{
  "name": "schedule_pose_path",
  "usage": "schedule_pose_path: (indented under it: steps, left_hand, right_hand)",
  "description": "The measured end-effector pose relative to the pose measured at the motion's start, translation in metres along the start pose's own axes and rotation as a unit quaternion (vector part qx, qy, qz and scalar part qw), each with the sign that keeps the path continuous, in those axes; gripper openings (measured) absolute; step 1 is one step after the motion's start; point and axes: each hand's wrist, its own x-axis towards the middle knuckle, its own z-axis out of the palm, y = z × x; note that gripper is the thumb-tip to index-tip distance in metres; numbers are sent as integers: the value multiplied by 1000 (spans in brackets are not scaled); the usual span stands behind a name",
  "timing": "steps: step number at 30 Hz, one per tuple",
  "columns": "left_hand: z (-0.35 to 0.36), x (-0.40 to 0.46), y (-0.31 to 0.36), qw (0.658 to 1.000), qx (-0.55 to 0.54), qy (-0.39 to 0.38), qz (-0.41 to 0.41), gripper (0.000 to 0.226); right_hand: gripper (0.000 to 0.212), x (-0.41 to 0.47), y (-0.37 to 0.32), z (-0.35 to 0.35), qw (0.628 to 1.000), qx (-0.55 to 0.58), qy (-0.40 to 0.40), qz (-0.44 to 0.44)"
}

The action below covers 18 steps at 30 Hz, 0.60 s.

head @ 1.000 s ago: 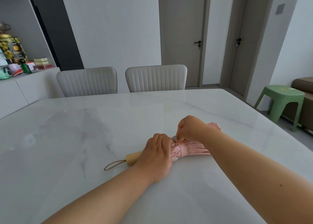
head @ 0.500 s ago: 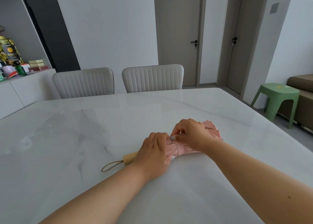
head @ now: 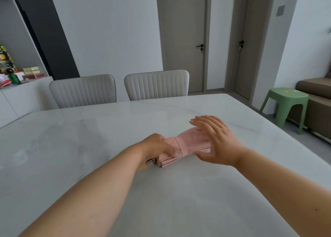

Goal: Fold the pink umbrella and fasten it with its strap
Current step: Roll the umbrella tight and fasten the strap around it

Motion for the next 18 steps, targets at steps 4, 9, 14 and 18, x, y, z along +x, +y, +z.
schedule_pose_path:
  steps: [4, 9, 14, 18]
  left_hand:
    - [-18, -17, 2, 975, -153, -149, -59, 28]
    - [-20, -22, 2, 987, -91, -131, -4, 46]
    - [-23, -34, 11, 994, 35, -43, 89, 23]
    - [-26, -42, 12, 986, 100, 14, 129, 25]
  right_hand:
    - [92, -11, 11, 12, 993, -97, 4, -61]
    - [73, 2, 12, 21, 981, -174, -25, -79]
    - [65, 25, 8, 1, 977, -156, -143, -12]
    - [63, 36, 8, -15, 973, -65, -216, 53]
